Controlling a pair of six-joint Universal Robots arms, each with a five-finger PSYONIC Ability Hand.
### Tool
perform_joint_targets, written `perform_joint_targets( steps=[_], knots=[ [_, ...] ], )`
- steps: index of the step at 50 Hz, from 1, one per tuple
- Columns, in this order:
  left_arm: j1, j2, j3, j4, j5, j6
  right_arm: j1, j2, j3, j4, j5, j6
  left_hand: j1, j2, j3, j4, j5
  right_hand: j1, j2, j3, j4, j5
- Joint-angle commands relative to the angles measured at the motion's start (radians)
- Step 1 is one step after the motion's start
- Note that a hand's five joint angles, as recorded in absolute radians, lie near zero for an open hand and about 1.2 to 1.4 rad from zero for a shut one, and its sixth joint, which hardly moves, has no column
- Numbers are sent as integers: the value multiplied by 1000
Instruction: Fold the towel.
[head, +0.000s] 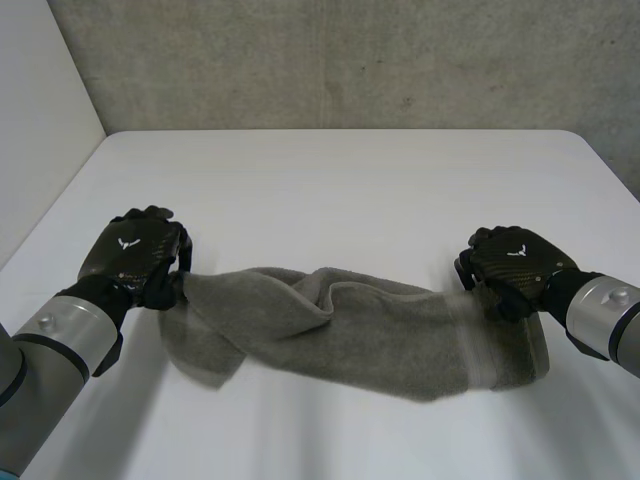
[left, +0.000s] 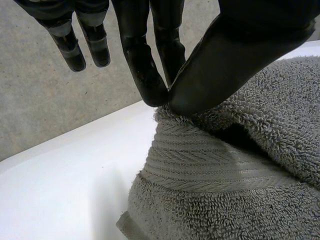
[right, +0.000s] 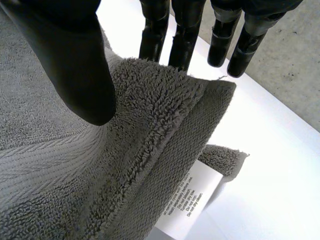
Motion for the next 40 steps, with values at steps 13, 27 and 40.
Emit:
perform_joint_targets(
  steps=[13, 27, 40],
  knots=[
    [11, -31, 6, 2, 3, 5, 6, -1, 7, 7, -34, -23, 87, 40, -52, -59, 76, 542, 534, -44, -76, 543],
    [14, -344, 446, 8, -5, 220, 52, 183, -484, -1, -55, 0, 87, 40, -52, -59, 76, 542, 534, -44, -76, 543],
    [-49, -315, 925, 231, -73, 137, 89, 237, -1030, -429, 95, 460, 87, 40, -52, -59, 76, 542, 534, -44, -76, 543]
  ],
)
